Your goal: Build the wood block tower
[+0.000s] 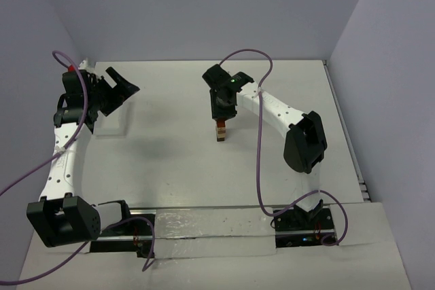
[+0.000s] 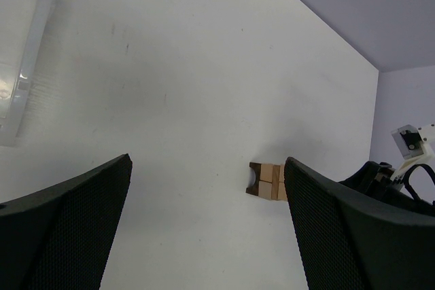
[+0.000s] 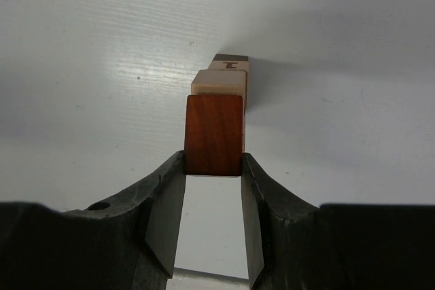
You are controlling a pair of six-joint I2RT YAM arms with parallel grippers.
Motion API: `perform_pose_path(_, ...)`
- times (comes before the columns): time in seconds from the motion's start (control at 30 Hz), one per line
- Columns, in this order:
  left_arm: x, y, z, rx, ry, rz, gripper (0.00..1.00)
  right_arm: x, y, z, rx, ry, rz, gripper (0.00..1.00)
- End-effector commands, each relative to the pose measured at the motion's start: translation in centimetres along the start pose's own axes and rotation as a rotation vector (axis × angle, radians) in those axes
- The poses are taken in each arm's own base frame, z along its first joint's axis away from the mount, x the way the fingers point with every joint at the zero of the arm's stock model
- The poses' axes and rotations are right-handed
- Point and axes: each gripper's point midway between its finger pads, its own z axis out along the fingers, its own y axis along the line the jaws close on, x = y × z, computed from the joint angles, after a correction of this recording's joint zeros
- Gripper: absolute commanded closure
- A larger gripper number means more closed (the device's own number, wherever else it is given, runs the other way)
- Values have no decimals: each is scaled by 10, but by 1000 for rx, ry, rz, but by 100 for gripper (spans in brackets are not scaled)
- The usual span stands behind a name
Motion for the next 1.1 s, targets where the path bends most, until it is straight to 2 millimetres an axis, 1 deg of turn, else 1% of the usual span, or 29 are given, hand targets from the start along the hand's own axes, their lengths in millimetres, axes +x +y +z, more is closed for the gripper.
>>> perform_pose_path(0.0, -12, -8, -1, 41, -39, 10, 1, -23, 5, -15, -30, -73, 13, 64)
perform_pose_path(0.2, -12, -9, -1, 45, -36, 6, 1, -23, 5, -17, -36, -74, 12, 64)
perform_pose_path(0.27, -12, -8, -1, 44, -38, 5, 1, -23, 5, -16, -39, -71, 9, 60)
perform_pose_path(0.37, -12, -9, -1, 47, -35, 6, 1, -22, 6, -16, -43, -69, 5, 46)
perform_pose_path(0.4, -12, -9, -1, 46, -35, 5, 1, -22, 7, -16, -45, -69, 3, 39)
perform_pose_path(0.43, -12, -9, 0, 45, -34, 4, 1, -22, 7, -15, -46, -67, 2, 27)
perform_pose_path(0.5, -12, -8, 0, 44, -35, 4, 1, -22, 8, -16, -53, -66, 1, 11)
perform_pose_path(0.53, -12, -9, 0, 46, -34, 5, 1, -22, 9, -16, -57, -66, 0, 3)
perform_pose_path(0.57, -12, -9, 0, 47, -33, 5, 1, -22, 10, -17, -60, -67, 1, 0)
perform_pose_path(0.73, -13, -9, -1, 46, -35, 11, 1, -26, 14, -24, -87, -79, -5, 0)
perform_pose_path(0.77, -14, -9, -1, 46, -36, 19, 1, -29, 15, -29, -101, -92, -10, 0)
perform_pose_path(0.87, -16, -10, -2, 47, -32, 49, 1, -39, 18, -48, -136, -137, -35, 0)
perform_pose_path(0.9, -17, -13, -3, 57, -24, 83, 1, -44, 16, -57, -142, -164, -49, 0)
perform_pose_path(0.97, -20, -19, -5, 85, -6, 172, 1, -54, 12, -76, -151, -225, -79, 0)
perform_pose_path(1.0, -18, -21, -5, 102, 10, 208, 1, -58, 9, -84, -154, -250, -83, 0)
perform_pose_path(1.03, -12, -19, -3, 111, 51, 234, 1, -65, 4, -92, -162, -281, -83, 0)
perform_pose_path(1.07, -10, -22, -6, 133, 66, 271, 1, -69, -2, -100, -164, -303, -79, 0)
